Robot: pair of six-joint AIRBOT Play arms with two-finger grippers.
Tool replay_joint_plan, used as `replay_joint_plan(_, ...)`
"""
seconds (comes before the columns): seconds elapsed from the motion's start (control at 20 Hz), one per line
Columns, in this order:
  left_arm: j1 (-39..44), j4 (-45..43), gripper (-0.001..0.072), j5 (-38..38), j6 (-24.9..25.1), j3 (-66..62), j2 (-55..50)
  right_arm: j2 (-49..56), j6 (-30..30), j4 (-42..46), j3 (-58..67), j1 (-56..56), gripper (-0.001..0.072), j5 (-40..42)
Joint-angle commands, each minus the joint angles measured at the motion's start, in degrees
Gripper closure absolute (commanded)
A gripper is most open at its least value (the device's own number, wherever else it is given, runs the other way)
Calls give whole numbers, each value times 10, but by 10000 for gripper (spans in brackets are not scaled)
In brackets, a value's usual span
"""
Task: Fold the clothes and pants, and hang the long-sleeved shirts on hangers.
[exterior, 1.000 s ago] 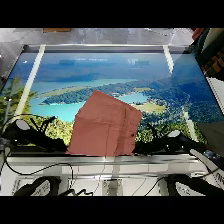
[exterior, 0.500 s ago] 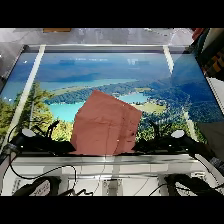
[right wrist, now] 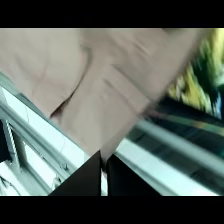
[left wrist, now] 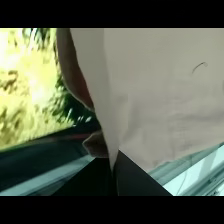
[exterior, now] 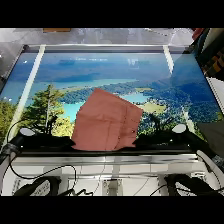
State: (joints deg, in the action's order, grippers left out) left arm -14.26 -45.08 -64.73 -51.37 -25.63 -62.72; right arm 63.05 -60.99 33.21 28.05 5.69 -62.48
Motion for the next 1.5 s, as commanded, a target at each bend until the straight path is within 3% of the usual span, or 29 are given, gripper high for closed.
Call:
replay_joint_plan(0.0,0,55,703,-2,5,-64,63,-22,0,28,103,1,693,-14)
replay_joint_plan(0.15,0,179,704,3,40,-165,167,-50,0,-1,217,1,692,-27)
replay_joint_plan(0.25,0,223,703,48,45,-235,239,-76,0,-32,289,1,692,-27)
replay_joint_plan(0.5,0,249,703,227,45,-348,407,-169,-1,-153,405,1,692,-41)
replay_joint_plan(0.6,0,259,703,247,44,-356,460,-217,-14,-216,419,9,692,-34)
replay_joint_plan(0.75,0,258,703,228,42,-356,497,-279,-38,-206,420,41,692,21)
replay_joint_plan(0.95,-1,243,703,124,-23,-318,448,-274,-202,-25,400,80,692,53)
replay_joint_plan(1.05,0,241,704,94,-29,-271,395,-243,-266,52,357,101,692,81)
replay_joint_plan(1.25,81,240,703,106,18,-161,224,-137,-268,108,263,140,692,199)
replay_joint_plan(1.35,163,219,704,189,57,-128,119,-59,-268,156,234,143,691,261)
replay_joint_plan(1.45,216,218,703,267,50,-132,25,11,-269,174,233,127,692,295)
